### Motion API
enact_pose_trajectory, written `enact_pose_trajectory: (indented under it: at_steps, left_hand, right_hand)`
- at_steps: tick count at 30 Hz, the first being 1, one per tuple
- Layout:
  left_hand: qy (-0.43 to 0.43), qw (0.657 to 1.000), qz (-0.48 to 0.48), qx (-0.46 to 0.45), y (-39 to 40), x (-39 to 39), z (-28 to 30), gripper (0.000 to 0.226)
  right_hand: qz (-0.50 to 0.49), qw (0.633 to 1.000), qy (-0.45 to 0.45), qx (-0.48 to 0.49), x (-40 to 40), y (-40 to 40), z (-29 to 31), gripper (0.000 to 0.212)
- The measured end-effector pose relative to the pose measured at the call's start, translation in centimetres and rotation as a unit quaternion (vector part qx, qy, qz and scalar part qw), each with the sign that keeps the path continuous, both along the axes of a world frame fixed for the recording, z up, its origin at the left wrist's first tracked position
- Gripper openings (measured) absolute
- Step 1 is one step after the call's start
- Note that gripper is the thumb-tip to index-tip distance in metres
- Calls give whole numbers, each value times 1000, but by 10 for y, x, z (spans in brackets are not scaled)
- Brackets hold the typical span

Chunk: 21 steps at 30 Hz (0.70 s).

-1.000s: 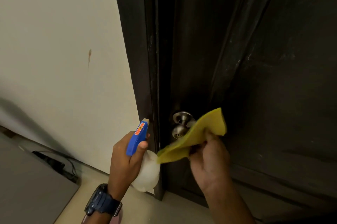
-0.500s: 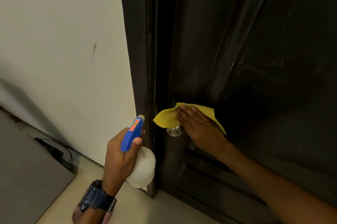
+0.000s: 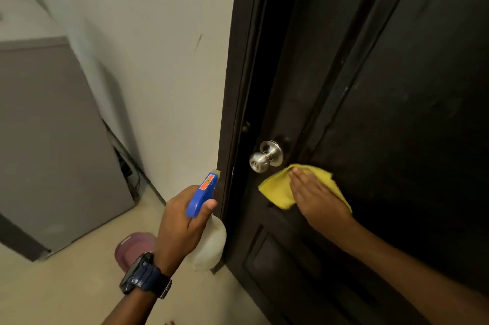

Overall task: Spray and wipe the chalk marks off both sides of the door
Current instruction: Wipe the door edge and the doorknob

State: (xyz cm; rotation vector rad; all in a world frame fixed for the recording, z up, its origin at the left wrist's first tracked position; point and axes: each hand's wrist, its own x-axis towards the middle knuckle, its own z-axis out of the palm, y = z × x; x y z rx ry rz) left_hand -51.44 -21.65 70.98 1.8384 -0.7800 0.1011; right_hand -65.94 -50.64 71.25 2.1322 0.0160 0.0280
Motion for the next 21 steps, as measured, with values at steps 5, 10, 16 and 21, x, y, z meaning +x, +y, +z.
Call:
enact_pose_trajectory:
  at_steps: [5,10,16,21]
  left_hand:
    - [10,1000,27,5,5,-34,2,90]
    - [28,999,26,-6,-1,-57,1,89]
    - [62,997,52,-21,3,-56,-17,91]
    - [87,994,55,-28,0,-45,-30,89]
  right_hand:
    - [68,979,-173,85,29,-1,81,57]
    - [80,993,-89,-1,85,5,85,60]
    - [55,997,-49,15,64,5,37,63]
    - [50,999,-12,6,47,-8,23,67]
